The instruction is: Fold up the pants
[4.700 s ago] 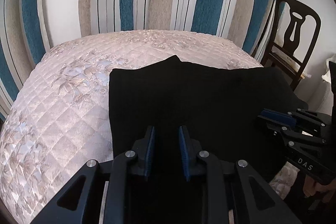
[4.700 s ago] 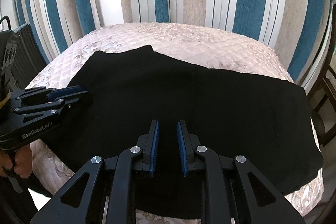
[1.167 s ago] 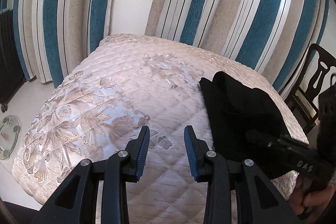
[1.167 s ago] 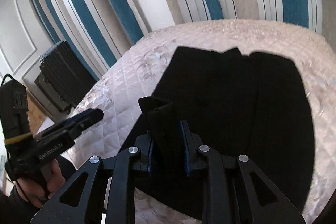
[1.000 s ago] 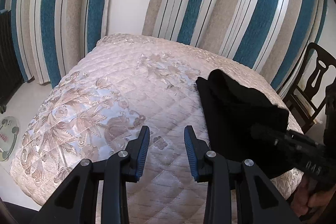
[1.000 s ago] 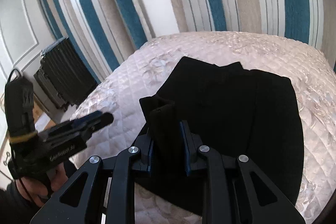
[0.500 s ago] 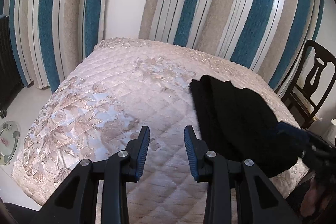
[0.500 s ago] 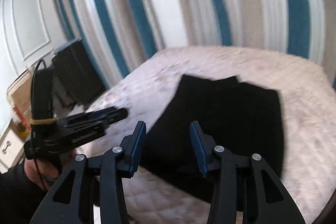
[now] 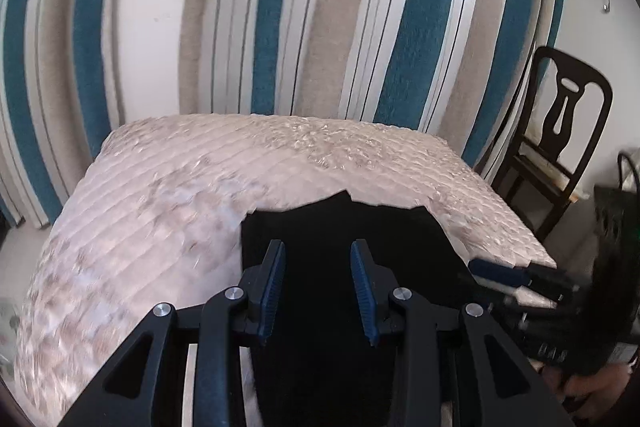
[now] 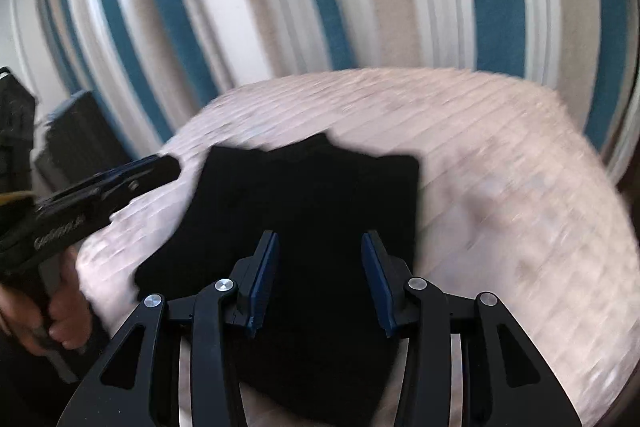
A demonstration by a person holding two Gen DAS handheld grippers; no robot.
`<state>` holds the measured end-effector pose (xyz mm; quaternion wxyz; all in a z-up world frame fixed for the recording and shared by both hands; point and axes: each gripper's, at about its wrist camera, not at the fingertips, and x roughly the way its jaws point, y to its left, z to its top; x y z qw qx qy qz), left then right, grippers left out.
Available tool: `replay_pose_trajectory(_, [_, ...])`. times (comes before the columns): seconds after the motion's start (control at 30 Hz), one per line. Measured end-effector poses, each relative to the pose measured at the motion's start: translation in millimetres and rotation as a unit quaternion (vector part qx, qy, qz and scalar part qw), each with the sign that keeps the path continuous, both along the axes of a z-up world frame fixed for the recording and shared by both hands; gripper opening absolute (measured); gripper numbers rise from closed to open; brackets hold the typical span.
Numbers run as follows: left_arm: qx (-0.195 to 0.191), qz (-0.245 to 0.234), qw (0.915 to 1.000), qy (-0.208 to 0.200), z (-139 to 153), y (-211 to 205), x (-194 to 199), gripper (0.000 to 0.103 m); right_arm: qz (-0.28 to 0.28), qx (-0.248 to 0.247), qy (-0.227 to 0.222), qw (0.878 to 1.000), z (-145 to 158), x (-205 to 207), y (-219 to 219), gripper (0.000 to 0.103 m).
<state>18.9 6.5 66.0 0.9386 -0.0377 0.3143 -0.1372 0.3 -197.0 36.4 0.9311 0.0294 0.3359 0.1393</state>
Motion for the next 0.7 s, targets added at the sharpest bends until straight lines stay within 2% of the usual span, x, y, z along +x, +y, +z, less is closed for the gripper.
replay_pose_trajectory(0.13, [0.017,-0.010,0.9997,0.014,-7,-15,29,0.037,-0.012,-0.025,0.017,0.999,-4,43,-7,0.039])
replay_pose_trajectory(0.23, [0.036,-0.001,0.9984,0.043,-29,-17,40,0.037,-0.026,-0.045,0.045,0.998,-22,65,-8,0.038])
replay_pose_trajectory(0.33, [0.042,0.002,0.9983,0.040,-48,-13,35,0.041,-0.027,-0.048,0.043,0.998,-26,66,-11,0.038])
replay_pose_trajectory(0.43, [0.030,0.002,0.9990,0.034,-49,-10,31,0.041,-0.027,-0.055,0.040,0.997,-24,59,-10,0.038])
replay_pose_trajectory(0.7, [0.026,0.003,0.9991,0.032,-49,-10,33,0.042,-0.031,-0.060,0.036,0.997,-22,58,-9,0.038])
